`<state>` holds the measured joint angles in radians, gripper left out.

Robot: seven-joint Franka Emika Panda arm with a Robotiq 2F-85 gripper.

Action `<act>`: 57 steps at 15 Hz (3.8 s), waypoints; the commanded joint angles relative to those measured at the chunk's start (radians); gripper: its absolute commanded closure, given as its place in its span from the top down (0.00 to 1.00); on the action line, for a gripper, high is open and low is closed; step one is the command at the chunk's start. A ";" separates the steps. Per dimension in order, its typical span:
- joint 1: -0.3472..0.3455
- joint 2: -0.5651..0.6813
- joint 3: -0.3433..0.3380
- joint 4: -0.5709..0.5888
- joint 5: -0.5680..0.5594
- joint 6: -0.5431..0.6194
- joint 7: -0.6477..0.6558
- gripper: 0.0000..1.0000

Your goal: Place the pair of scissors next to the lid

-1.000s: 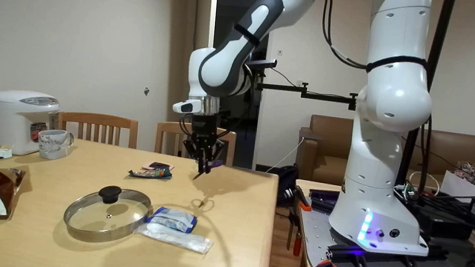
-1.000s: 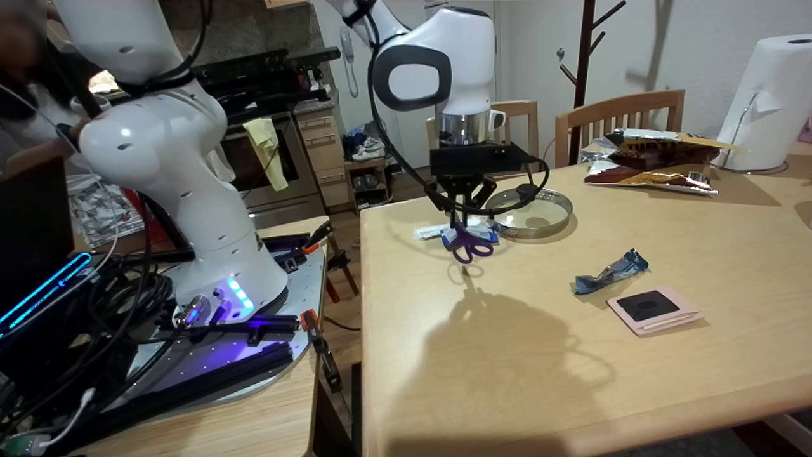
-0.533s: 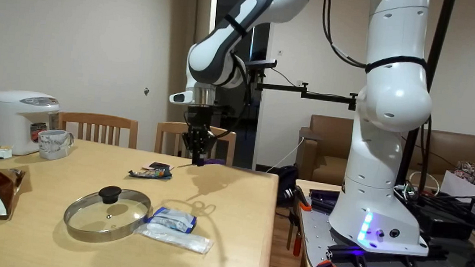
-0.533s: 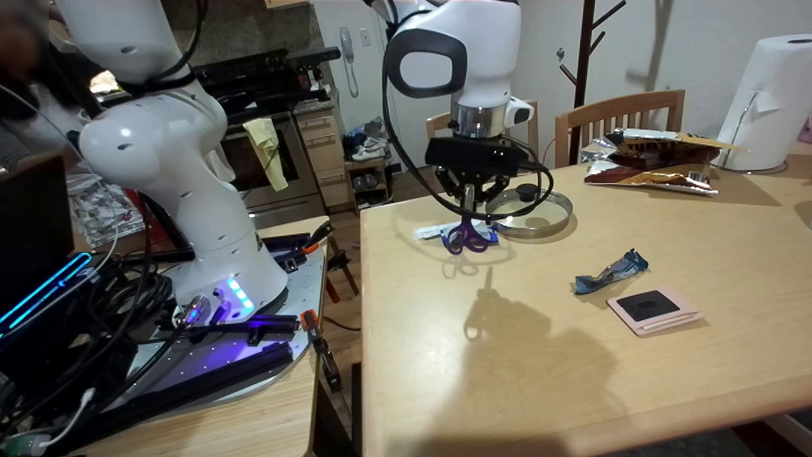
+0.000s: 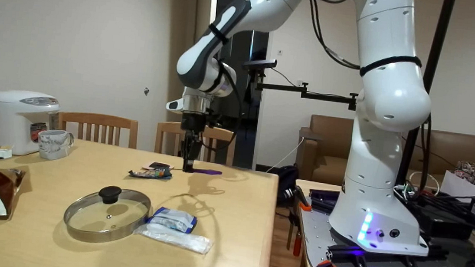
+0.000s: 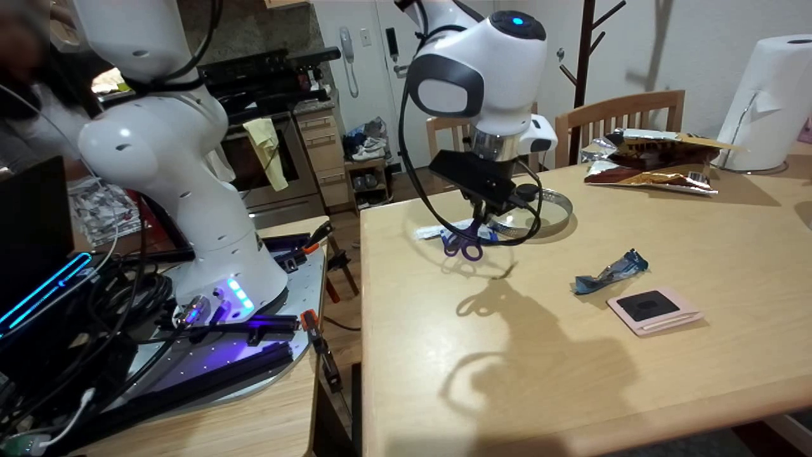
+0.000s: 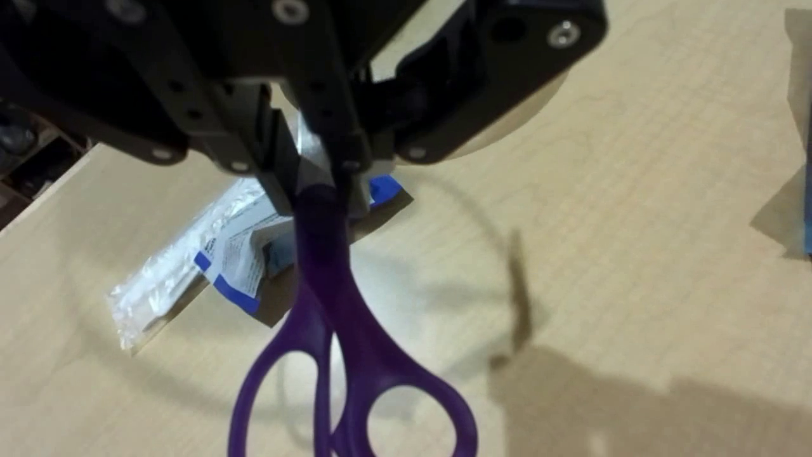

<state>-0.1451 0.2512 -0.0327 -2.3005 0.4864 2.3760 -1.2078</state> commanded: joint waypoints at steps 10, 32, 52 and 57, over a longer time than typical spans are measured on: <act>-0.101 0.262 0.044 0.181 0.365 0.034 0.259 0.06; -0.045 0.323 0.090 0.141 -0.092 0.315 0.731 0.06; -0.131 0.282 0.219 0.107 -0.365 0.284 0.714 1.00; -0.109 0.175 0.189 0.058 -0.414 0.285 0.711 1.00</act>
<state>-0.2509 0.5210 0.1619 -2.1802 0.0856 2.6726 -0.4651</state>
